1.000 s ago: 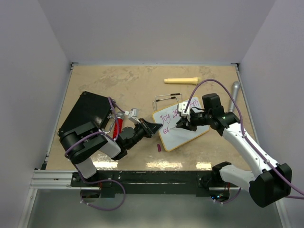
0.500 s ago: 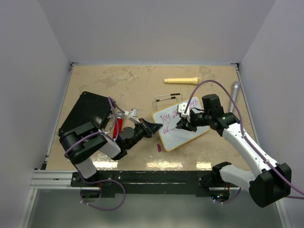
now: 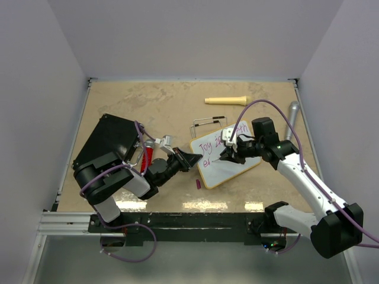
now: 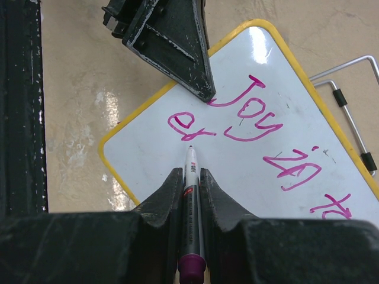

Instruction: Write a sentence on the whiteboard

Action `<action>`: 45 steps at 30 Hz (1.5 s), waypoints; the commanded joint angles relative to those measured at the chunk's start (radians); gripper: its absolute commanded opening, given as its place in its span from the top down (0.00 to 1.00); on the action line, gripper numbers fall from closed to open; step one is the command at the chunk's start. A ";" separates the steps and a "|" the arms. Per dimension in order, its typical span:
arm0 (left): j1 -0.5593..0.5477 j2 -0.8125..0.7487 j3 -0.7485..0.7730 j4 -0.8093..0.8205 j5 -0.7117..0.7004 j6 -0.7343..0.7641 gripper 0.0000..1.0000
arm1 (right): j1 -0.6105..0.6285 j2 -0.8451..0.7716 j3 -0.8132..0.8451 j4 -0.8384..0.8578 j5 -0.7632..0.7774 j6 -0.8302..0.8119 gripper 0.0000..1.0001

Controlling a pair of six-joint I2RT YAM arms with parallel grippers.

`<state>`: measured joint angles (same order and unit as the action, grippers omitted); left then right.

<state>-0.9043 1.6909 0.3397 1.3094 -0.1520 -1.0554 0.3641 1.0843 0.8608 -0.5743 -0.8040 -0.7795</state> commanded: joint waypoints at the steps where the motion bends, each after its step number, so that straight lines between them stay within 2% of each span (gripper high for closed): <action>1: -0.002 -0.023 -0.016 0.047 -0.008 0.072 1.00 | -0.005 -0.021 -0.002 0.016 -0.026 -0.015 1.00; 13: -0.001 -0.028 -0.010 0.039 -0.004 0.077 1.00 | -0.004 -0.003 0.012 0.014 0.003 -0.001 1.00; 34: -0.002 -0.027 -0.005 0.036 -0.001 0.078 1.00 | 0.022 0.054 -0.002 0.151 0.071 0.103 1.00; 45: -0.002 -0.030 -0.007 0.039 -0.001 0.078 1.00 | 0.042 0.072 -0.003 0.119 0.092 0.074 1.00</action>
<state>-0.9043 1.6836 0.3359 1.3067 -0.1486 -1.0515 0.3985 1.1542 0.8593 -0.4568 -0.7403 -0.6922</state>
